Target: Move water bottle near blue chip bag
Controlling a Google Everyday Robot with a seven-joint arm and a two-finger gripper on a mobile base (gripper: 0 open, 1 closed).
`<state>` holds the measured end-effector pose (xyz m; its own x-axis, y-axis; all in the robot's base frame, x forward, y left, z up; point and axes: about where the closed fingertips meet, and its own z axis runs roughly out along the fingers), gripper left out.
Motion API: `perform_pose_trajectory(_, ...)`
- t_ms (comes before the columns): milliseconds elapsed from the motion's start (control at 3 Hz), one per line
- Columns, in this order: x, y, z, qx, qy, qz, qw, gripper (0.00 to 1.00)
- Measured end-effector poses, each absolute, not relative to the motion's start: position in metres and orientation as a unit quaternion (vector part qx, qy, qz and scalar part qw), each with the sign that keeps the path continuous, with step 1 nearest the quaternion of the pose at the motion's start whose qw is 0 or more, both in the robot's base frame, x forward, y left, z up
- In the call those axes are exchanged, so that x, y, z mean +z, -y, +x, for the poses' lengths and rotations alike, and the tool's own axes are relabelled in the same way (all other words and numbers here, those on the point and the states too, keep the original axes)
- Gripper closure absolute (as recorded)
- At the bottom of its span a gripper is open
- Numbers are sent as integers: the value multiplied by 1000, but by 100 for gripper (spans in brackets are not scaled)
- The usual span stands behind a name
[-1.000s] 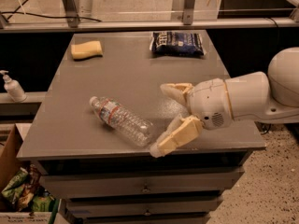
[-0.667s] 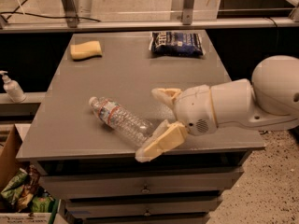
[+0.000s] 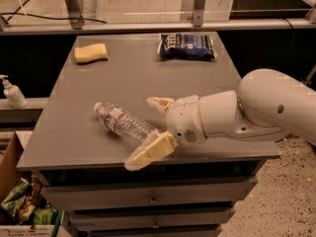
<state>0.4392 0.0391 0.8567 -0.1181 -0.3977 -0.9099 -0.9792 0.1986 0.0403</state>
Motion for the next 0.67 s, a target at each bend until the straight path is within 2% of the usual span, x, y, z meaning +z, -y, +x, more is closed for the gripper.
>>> perform_pose_trajectory(333, 852, -46, 445, 355, -659, -521, 410, 0)
perform_pose_trajectory(667, 826, -35, 452, 356, -665, -519, 402, 52)
